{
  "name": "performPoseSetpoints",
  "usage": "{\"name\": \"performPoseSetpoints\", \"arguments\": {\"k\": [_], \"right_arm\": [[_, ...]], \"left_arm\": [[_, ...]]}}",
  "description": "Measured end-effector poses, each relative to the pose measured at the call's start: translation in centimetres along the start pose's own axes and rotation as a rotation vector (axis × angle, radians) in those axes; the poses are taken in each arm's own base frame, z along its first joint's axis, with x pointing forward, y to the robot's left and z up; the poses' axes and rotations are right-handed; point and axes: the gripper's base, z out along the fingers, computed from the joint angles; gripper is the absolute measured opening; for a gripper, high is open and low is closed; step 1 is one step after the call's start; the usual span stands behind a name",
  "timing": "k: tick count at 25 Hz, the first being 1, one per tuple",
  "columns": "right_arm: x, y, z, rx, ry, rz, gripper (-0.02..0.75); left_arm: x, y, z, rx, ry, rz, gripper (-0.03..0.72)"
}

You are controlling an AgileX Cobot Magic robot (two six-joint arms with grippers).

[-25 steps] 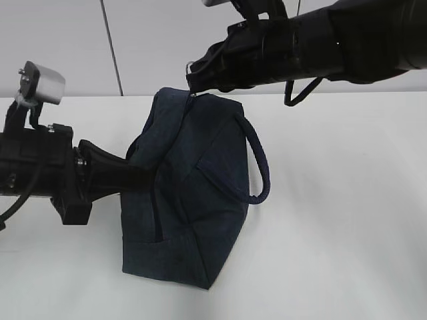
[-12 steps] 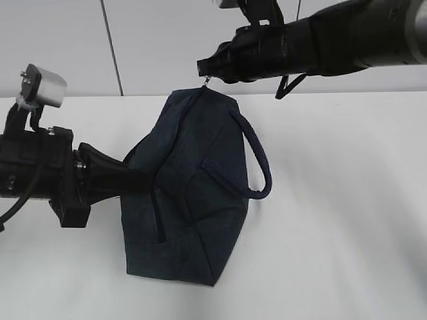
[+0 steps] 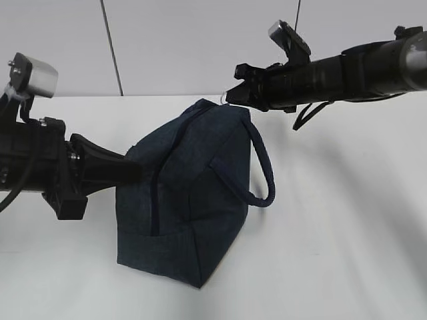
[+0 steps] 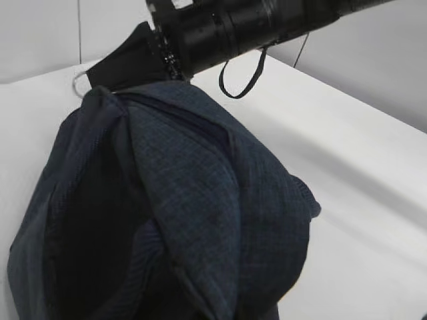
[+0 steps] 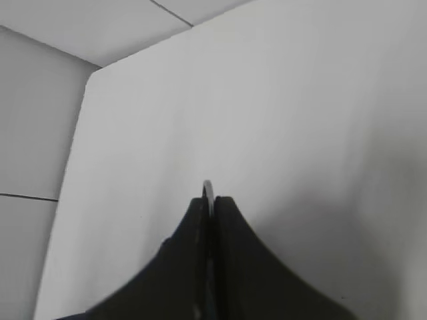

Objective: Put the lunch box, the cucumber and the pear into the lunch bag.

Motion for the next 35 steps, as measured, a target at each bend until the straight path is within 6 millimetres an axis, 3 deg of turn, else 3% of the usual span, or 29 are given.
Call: {"name": "performPoseSetpoints", "arguments": {"k": [4,8,11,13,15,20,26,30,35], "right_arm": [[0.7,-2.0,0.2,-0.05,0.056,0.115,0.0],[-0.2,-1.3,-0.8,-0.055,0.031,0.01,0.062],[-1.9,-0.6,-2.5,-0.035,-0.024,-0.079,0.295],[-2.8,0.2,-3.7,-0.03,-0.043,-0.132,0.512],[-3.1,1.2,-4.6,-0.018,-0.023,-0.216,0.606],[-3.6,4.7,-8.1,0.029,0.084,-0.421,0.55],[-2.9,7.2,-13.8,0.335,0.318,-0.392,0.53],[-0.3,8.7,-16.8,0.559,0.453,-0.367,0.517],[6.3,11.0,-20.8,0.595,0.475,-0.364,0.491]], "left_arm": [[0.1,0.1,0.0,-0.016,0.006,-0.032,0.003],[0.1,0.3,-0.2,-0.045,0.023,-0.1,0.048],[0.6,0.3,-0.3,-0.061,0.071,-0.149,0.179],[0.9,0.2,-0.4,-0.062,0.113,-0.162,0.293],[1.2,0.0,-0.5,-0.054,0.149,-0.164,0.383],[1.3,-0.9,-2.4,-0.126,0.25,-0.171,0.426],[1.5,-1.4,-6.6,-0.432,0.352,-0.265,0.41],[1.5,-2.4,-9.5,-0.597,0.363,-0.285,0.402],[1.1,-5.4,-13.1,-0.665,0.255,-0.298,0.398]]}}
